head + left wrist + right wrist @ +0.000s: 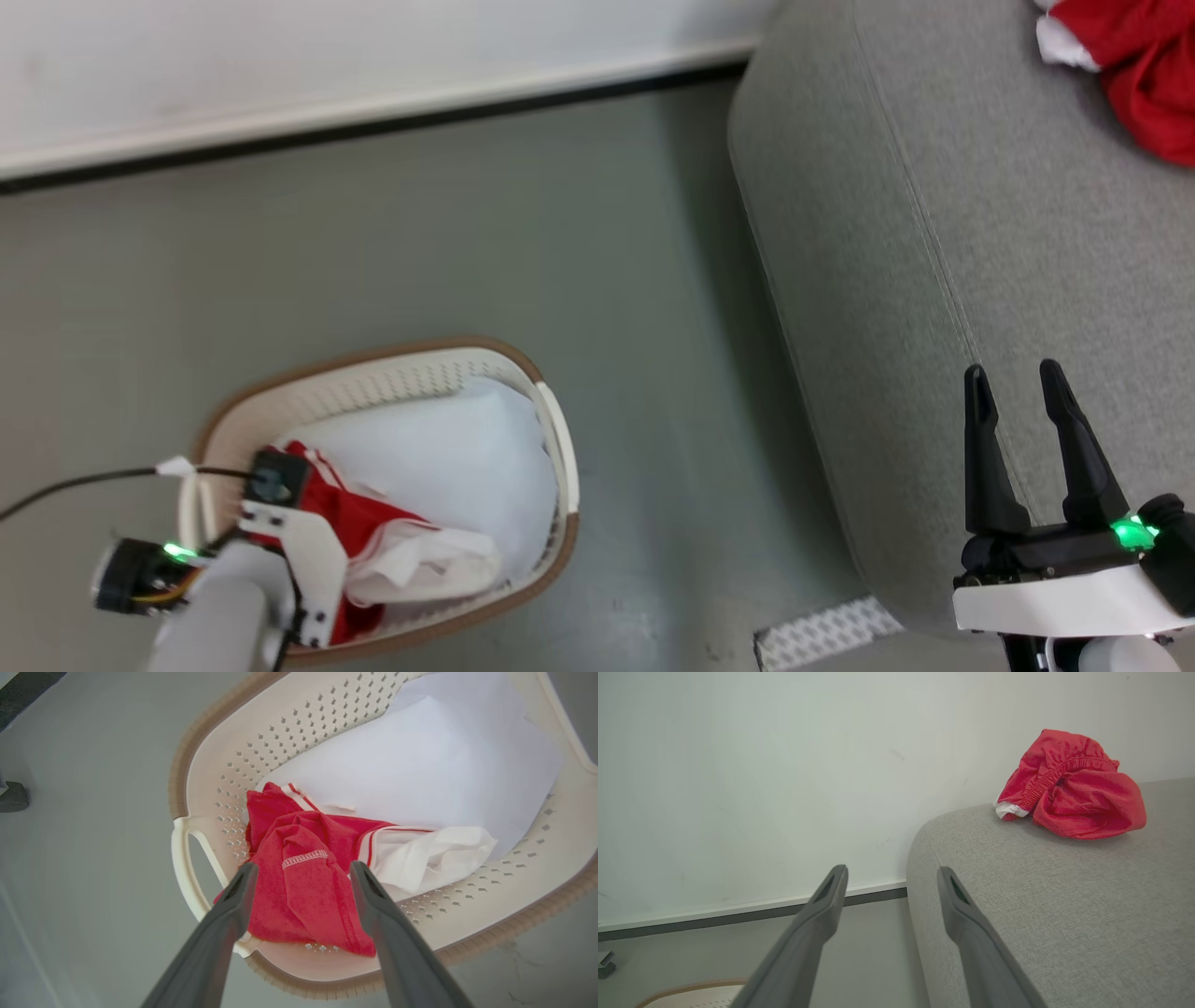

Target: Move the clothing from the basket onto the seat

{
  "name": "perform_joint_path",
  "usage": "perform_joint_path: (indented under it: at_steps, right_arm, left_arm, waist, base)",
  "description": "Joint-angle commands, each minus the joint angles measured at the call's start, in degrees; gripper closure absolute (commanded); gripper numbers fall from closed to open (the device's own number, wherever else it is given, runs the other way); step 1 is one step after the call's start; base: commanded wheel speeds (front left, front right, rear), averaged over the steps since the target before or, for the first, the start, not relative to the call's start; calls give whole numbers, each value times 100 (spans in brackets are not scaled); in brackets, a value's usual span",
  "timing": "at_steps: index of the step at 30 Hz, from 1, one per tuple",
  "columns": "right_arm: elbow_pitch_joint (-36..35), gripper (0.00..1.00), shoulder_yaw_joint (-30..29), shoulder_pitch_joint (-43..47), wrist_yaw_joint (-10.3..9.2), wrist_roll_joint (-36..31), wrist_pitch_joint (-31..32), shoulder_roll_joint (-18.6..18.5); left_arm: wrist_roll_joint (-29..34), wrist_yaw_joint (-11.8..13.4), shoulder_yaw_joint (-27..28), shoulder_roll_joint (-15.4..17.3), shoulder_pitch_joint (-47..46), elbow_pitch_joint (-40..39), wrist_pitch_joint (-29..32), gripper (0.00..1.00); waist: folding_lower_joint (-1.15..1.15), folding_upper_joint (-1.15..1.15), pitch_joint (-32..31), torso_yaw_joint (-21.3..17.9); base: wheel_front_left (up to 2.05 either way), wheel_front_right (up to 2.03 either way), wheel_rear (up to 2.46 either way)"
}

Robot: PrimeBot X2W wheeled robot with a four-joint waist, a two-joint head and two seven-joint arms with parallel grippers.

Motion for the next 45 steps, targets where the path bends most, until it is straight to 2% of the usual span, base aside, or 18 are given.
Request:
perform_joint_path:
  at_steps: [1,6,19,32,37,38,39,40,45]
  right_arm:
    - [-42,0,21,-112,-12,50,5,1]
    - [-109,0,36,-236,-12,225,5,0]
    - [-171,0,125,-506,-12,392,5,-1]
    - [-267,0,274,-646,-12,620,5,-1]
    - [-279,0,294,-726,-13,592,5,0]
    - [-274,0,292,-745,-13,578,5,-1]
    - [-261,0,292,-757,-13,557,5,-1]
    - [-245,0,286,-759,-13,537,5,-1]
    - [-166,0,197,-747,-13,441,5,-1]
  left_arm:
    - [76,58,32,115,-136,49,-12,0]
    - [-27,241,122,278,-403,312,-123,0]
    - [62,370,-18,565,-995,772,-113,0]
    - [267,296,-355,934,-1510,1032,213,0]
    - [311,232,-480,924,-1598,1050,236,0]
    - [320,212,-512,908,-1603,1044,213,52]
    - [344,196,-552,891,-1614,1030,168,86]
    - [355,178,-585,869,-1616,1029,133,100]
    - [227,25,-660,598,-1601,962,-122,100]
  waist:
    - [-2,0,473,-348]
    - [-2,0,874,-468]
    - [-2,0,1384,-560]
    - [-2,0,2052,-680]
    - [-2,0,2213,-630]
    - [-2,0,2224,-617]
    - [-2,0,2227,-600]
    - [-2,0,2218,-578]
    - [-2,0,1958,-399]
  base:
    - [0,0,0]
    - [0,0,0]
    - [0,0,0]
    - [0,0,0]
    - [0,0,0]
    - [0,0,0]
    - [0,0,0]
    - [0,0,0]
    - [0,0,0]
